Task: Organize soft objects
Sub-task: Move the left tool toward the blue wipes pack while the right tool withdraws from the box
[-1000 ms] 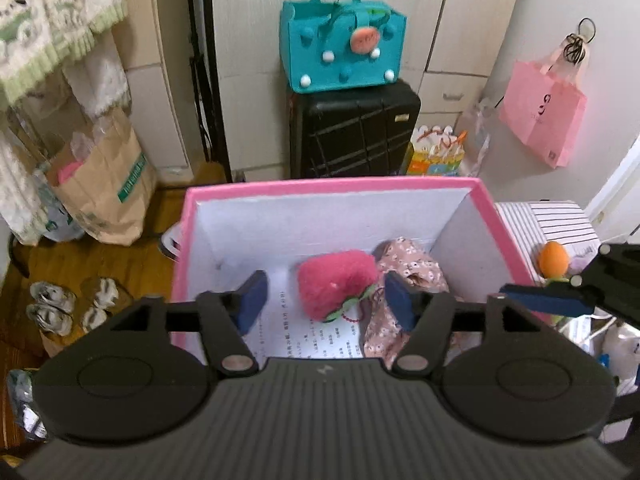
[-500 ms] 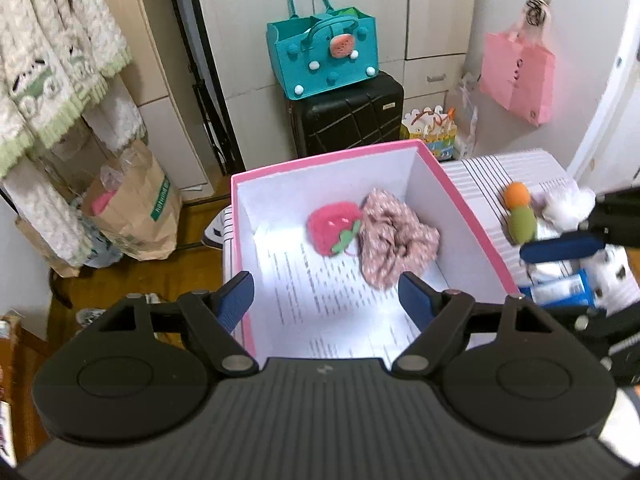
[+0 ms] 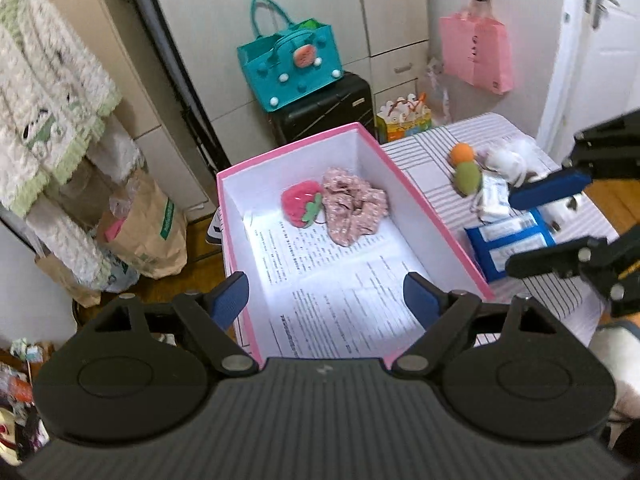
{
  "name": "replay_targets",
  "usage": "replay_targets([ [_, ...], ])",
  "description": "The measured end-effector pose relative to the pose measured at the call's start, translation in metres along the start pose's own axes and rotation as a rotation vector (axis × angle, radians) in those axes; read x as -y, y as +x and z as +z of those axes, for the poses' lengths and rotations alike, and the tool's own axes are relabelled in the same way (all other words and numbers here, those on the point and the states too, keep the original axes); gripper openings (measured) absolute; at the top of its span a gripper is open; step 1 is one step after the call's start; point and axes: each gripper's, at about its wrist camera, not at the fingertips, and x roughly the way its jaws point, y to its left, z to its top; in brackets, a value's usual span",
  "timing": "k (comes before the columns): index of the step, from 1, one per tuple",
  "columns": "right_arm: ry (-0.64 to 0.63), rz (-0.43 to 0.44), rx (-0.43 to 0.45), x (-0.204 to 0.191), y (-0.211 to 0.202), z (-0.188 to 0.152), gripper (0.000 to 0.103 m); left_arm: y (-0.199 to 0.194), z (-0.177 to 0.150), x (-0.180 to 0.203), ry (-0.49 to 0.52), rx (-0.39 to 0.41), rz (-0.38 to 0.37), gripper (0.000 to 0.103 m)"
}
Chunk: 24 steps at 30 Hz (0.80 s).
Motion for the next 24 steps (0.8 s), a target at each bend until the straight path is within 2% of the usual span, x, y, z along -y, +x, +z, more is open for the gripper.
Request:
replay_targets([
  [5, -0.011, 0.014, 0.017, -0.008, -0.019, -0.013, 0.051, -0.013, -0.011, 0.021, 0.066, 0.004, -0.012, 0.085],
  [13, 0.008, -0.011, 0.022, -0.012, -0.041, -0.040, 0.051, -0.026, -0.028, 0.049, 0.119, 0.012, -0.037, 0.086],
  [24, 0.050, -0.057, -0.032, -0.012, -0.057, -0.094, 0.052, -0.016, -0.054, 0.084, 0.153, -0.024, -0.148, 0.086],
])
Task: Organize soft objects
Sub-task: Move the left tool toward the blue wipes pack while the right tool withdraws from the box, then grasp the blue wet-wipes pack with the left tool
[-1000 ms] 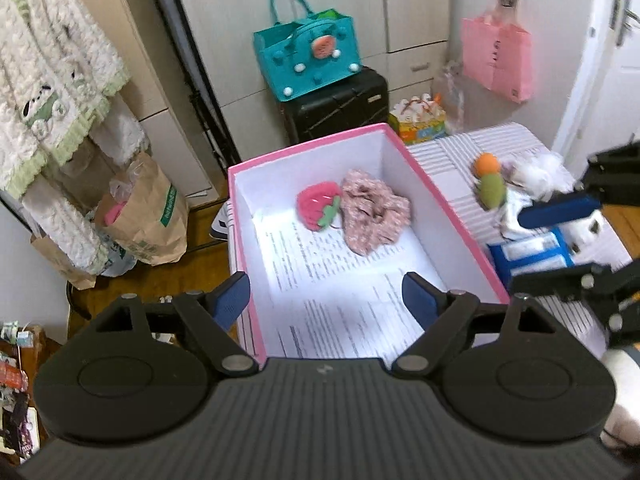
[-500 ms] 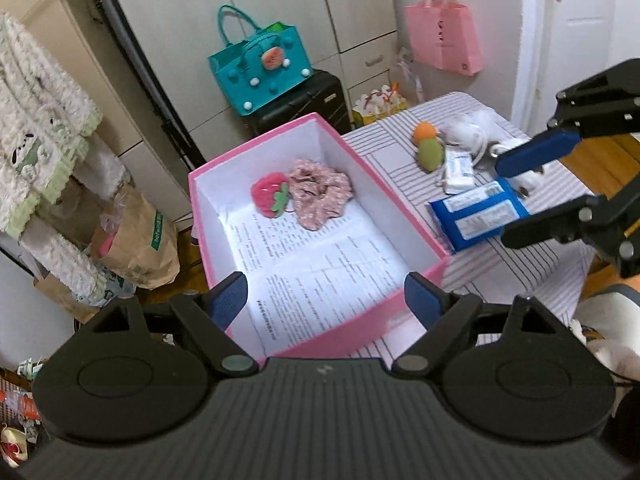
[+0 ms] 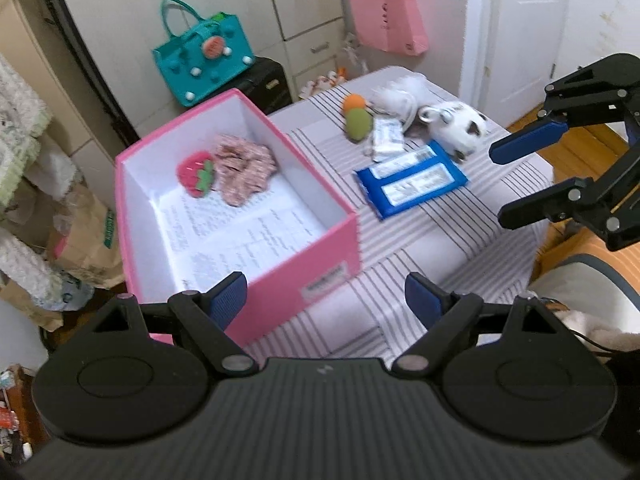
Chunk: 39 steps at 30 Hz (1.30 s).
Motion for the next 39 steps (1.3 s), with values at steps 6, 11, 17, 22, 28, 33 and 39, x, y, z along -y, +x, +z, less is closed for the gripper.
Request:
replay_targets([
  [6, 0.039, -0.009, -0.008, 0.007, -0.001, -0.028, 0.052, 0.014, -0.005, 0.016, -0.009, -0.010, -0.072, 0.086],
  [11, 0.084, -0.010, -0.011, 0.015, 0.004, -0.048, 0.052, 0.024, -0.007, 0.030, 0.001, 0.010, -0.096, 0.086],
  [17, 0.136, -0.038, 0.004, 0.032, 0.010, -0.068, 0.053, 0.026, -0.006, 0.048, 0.021, 0.079, -0.120, 0.086],
  [22, 0.144, -0.060, 0.013, 0.042, 0.013, -0.078, 0.054, 0.034, 0.001, 0.060, 0.029, 0.118, -0.124, 0.086],
  [28, 0.153, -0.080, 0.031, 0.054, 0.022, -0.089, 0.057, 0.051, 0.009, 0.072, 0.010, 0.146, -0.133, 0.085],
  [33, 0.191, -0.126, 0.050, 0.070, 0.038, -0.102, 0.057, 0.068, 0.027, 0.081, 0.021, 0.141, -0.181, 0.084],
  [39, 0.186, -0.200, 0.085, 0.082, 0.055, -0.114, 0.058, 0.092, 0.048, 0.089, 0.002, 0.129, -0.188, 0.083],
])
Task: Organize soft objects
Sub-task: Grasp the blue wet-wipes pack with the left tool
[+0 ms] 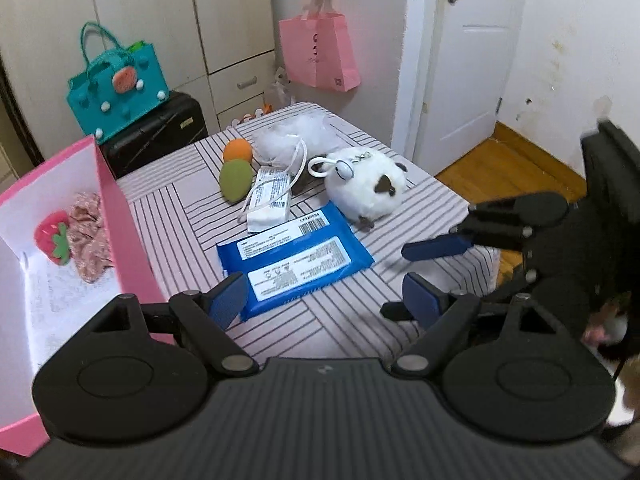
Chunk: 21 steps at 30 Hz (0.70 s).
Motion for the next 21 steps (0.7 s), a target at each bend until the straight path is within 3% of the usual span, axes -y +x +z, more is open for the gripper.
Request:
replay_targets([
  [10, 0.046, -0.003, 0.022, 0.013, 0.033, -0.002, 0.061, 0.061, 0.008, -0.017, -0.144, -0.021, 0.088, 0.083],
  [21, 0.046, -0.039, 0.034, 0.015, 0.052, 0.000, 0.064, 0.101, 0.006, -0.033, -0.213, -0.047, 0.207, 0.083],
])
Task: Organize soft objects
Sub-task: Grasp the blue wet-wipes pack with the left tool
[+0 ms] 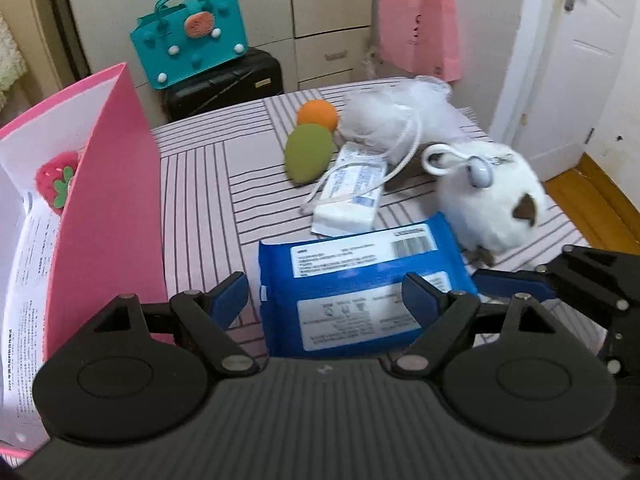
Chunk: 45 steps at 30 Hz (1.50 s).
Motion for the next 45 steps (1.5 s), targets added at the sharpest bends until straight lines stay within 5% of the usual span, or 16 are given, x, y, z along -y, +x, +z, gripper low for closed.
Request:
replay_targets([
  [16, -0.046, -0.012, 0.024, -0.008, 0.004, -0.002, 0.065, 0.014, -0.010, -0.012, -0.126, -0.031, -0.074, 0.082],
  [26, -0.050, 0.007, 0.024, -0.009, 0.007, -0.002, 0.068, 0.009, -0.023, -0.009, -0.131, 0.037, -0.070, 0.081],
  [36, -0.066, -0.014, 0.041, -0.020, 0.007, -0.001, 0.060, 0.002, -0.031, -0.003, -0.129, 0.080, -0.105, 0.063],
  [45, -0.033, -0.018, 0.047, -0.024, -0.001, 0.002, 0.055, -0.006, -0.035, 0.000, -0.146, 0.074, -0.108, 0.060],
])
